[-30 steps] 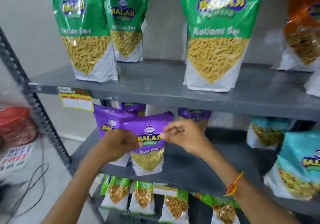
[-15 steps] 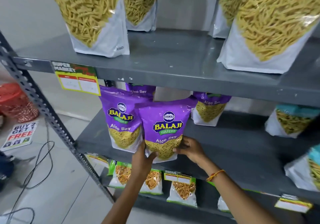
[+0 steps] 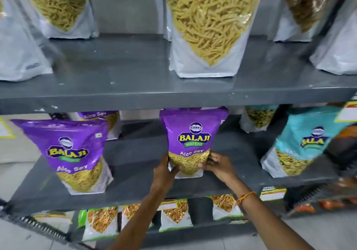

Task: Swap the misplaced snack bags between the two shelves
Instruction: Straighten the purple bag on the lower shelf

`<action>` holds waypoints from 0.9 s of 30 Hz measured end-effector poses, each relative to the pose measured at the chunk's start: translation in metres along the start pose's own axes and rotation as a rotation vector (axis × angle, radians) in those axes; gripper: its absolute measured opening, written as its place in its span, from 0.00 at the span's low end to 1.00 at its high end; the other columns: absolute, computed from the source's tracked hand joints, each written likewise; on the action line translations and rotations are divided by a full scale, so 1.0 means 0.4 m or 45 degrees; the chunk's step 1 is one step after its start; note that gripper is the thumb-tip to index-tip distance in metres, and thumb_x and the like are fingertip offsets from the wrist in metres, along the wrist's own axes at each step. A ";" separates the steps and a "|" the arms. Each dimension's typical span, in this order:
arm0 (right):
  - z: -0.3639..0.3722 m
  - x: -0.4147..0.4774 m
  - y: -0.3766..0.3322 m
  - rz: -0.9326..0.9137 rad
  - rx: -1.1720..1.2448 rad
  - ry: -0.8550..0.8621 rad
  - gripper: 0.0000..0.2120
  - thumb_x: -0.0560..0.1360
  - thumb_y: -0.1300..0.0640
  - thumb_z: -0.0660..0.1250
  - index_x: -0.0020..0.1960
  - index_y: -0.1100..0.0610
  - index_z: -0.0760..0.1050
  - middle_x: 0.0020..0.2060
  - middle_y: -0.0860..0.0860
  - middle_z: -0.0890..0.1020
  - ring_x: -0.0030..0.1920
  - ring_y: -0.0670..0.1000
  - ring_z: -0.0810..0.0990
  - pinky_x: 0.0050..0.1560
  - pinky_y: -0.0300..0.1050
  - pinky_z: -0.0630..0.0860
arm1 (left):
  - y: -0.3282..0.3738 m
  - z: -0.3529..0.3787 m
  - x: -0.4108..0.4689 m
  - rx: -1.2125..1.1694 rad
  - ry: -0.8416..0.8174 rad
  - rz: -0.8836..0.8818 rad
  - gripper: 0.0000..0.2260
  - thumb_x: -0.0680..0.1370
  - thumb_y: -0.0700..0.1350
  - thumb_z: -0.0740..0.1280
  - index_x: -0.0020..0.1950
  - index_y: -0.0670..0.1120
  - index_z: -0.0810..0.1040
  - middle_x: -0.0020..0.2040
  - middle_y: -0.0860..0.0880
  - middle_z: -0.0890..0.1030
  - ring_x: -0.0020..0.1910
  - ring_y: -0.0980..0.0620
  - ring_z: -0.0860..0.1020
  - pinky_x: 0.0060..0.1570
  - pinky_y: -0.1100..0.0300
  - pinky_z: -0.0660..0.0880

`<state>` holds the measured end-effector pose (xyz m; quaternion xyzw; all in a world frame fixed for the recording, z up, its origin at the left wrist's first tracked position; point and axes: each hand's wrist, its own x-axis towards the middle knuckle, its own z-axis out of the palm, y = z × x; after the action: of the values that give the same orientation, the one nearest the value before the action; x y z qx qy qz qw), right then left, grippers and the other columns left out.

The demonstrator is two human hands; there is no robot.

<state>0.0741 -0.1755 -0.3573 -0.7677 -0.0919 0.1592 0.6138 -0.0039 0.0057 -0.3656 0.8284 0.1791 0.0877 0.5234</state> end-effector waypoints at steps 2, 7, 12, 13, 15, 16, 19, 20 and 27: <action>-0.012 -0.002 -0.011 0.004 -0.019 -0.041 0.23 0.63 0.71 0.72 0.57 0.65 0.74 0.50 0.58 0.80 0.44 0.47 0.82 0.39 0.30 0.77 | -0.001 -0.005 0.005 0.023 -0.029 0.040 0.27 0.70 0.45 0.72 0.66 0.45 0.67 0.60 0.44 0.79 0.57 0.43 0.77 0.48 0.57 0.71; -0.013 -0.001 -0.024 0.014 -0.121 -0.117 0.25 0.59 0.57 0.79 0.54 0.53 0.77 0.52 0.54 0.83 0.52 0.49 0.81 0.56 0.50 0.78 | 0.011 -0.021 0.009 -0.106 -0.096 0.027 0.36 0.62 0.51 0.76 0.66 0.48 0.65 0.57 0.53 0.75 0.54 0.52 0.74 0.44 0.62 0.72; -0.009 -0.023 -0.021 -0.015 -0.229 -0.055 0.14 0.62 0.54 0.76 0.46 0.48 0.77 0.52 0.57 0.83 0.53 0.55 0.81 0.58 0.58 0.77 | 0.000 0.006 -0.003 -0.109 -0.105 0.005 0.31 0.66 0.49 0.75 0.66 0.48 0.65 0.57 0.52 0.76 0.56 0.50 0.75 0.41 0.69 0.72; -0.010 -0.030 -0.027 -0.016 -0.250 -0.044 0.14 0.63 0.54 0.76 0.47 0.49 0.77 0.52 0.57 0.83 0.53 0.54 0.81 0.58 0.57 0.77 | 0.002 0.007 -0.009 -0.092 -0.095 0.004 0.30 0.67 0.49 0.74 0.66 0.48 0.65 0.57 0.51 0.76 0.55 0.50 0.75 0.41 0.68 0.72; -0.012 -0.042 -0.032 -0.018 -0.294 -0.030 0.16 0.64 0.54 0.75 0.50 0.54 0.78 0.53 0.57 0.83 0.52 0.53 0.81 0.56 0.53 0.78 | 0.007 0.010 -0.020 -0.058 -0.080 0.003 0.29 0.68 0.48 0.73 0.65 0.46 0.66 0.57 0.50 0.76 0.54 0.50 0.75 0.44 0.63 0.71; -0.013 -0.048 -0.029 -0.023 -0.309 -0.025 0.17 0.64 0.54 0.75 0.51 0.55 0.78 0.53 0.57 0.83 0.52 0.53 0.81 0.55 0.51 0.78 | 0.008 0.012 -0.026 -0.053 -0.073 0.003 0.29 0.68 0.48 0.73 0.65 0.46 0.67 0.57 0.50 0.77 0.54 0.50 0.75 0.46 0.62 0.71; -0.016 -0.065 -0.022 -0.033 -0.330 -0.016 0.19 0.64 0.55 0.75 0.53 0.58 0.77 0.53 0.57 0.83 0.51 0.52 0.80 0.53 0.48 0.77 | 0.006 0.018 -0.044 -0.075 -0.061 -0.003 0.29 0.67 0.49 0.74 0.64 0.47 0.68 0.60 0.47 0.78 0.57 0.47 0.77 0.48 0.60 0.72; -0.017 -0.069 -0.018 -0.040 -0.332 -0.009 0.19 0.64 0.55 0.75 0.53 0.58 0.77 0.53 0.57 0.83 0.51 0.52 0.80 0.53 0.49 0.77 | 0.004 0.019 -0.049 -0.079 -0.058 -0.005 0.29 0.67 0.50 0.74 0.64 0.47 0.68 0.61 0.47 0.78 0.58 0.46 0.77 0.48 0.60 0.72; -0.010 -0.087 -0.004 -0.052 -0.315 0.040 0.20 0.64 0.53 0.75 0.53 0.58 0.77 0.53 0.58 0.83 0.50 0.53 0.82 0.53 0.52 0.79 | 0.009 0.019 -0.056 -0.054 -0.087 -0.002 0.28 0.68 0.49 0.73 0.65 0.46 0.66 0.62 0.45 0.77 0.59 0.43 0.76 0.52 0.56 0.73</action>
<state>0.0432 -0.1906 -0.3503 -0.8380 -0.1170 0.1220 0.5188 -0.0213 -0.0107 -0.3646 0.8195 0.1600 0.0628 0.5466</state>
